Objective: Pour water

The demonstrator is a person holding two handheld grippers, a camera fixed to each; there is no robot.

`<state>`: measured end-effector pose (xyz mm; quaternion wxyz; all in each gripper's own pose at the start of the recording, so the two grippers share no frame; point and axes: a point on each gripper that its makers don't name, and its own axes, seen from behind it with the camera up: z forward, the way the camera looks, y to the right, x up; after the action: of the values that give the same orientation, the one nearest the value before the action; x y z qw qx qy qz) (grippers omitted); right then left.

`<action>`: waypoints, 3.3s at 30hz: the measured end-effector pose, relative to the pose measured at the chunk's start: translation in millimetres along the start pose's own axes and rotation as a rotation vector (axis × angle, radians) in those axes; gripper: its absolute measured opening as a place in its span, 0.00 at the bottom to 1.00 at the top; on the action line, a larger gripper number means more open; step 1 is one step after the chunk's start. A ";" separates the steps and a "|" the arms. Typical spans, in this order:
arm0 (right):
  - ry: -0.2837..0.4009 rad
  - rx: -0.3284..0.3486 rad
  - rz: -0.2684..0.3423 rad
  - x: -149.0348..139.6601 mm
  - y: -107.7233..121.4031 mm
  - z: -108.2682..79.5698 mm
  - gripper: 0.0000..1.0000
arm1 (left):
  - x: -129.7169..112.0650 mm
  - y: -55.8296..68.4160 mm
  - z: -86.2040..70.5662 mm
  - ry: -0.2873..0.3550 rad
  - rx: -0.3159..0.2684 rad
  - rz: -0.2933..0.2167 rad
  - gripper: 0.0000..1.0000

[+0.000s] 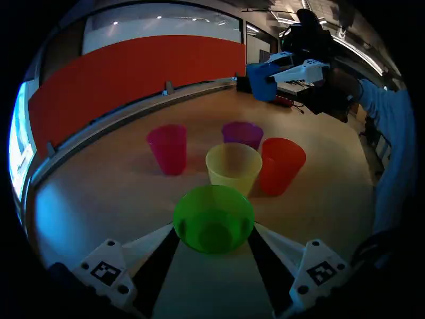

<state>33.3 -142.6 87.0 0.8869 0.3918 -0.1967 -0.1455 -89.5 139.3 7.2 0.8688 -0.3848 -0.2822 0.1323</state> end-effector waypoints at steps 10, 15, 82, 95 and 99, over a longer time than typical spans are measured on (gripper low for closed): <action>-0.004 0.003 0.005 -6.1 -3.0 5.8 0.90 | -6.0 -1.2 -0.5 -0.019 0.004 -0.004 0.99; -0.012 0.000 0.012 -14.7 -2.7 12.4 0.90 | -11.1 -1.1 -3.4 -0.027 0.007 -0.013 0.99; -0.167 -0.021 0.061 -109.4 -8.0 64.1 0.99 | -17.2 6.0 -56.5 0.044 0.046 -0.079 0.99; -0.168 -0.034 0.075 -113.0 -11.8 45.4 1.00 | -21.4 3.4 -61.8 0.049 0.068 -0.089 0.99; -0.167 -0.046 0.078 -116.5 -13.9 33.7 1.00 | -22.1 0.0 -66.4 0.058 0.087 -0.101 0.99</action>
<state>-86.3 -125.1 69.9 0.8813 0.3496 -0.2817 -0.1475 -68.0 89.9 -37.6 0.8981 -0.3356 -0.2698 0.0891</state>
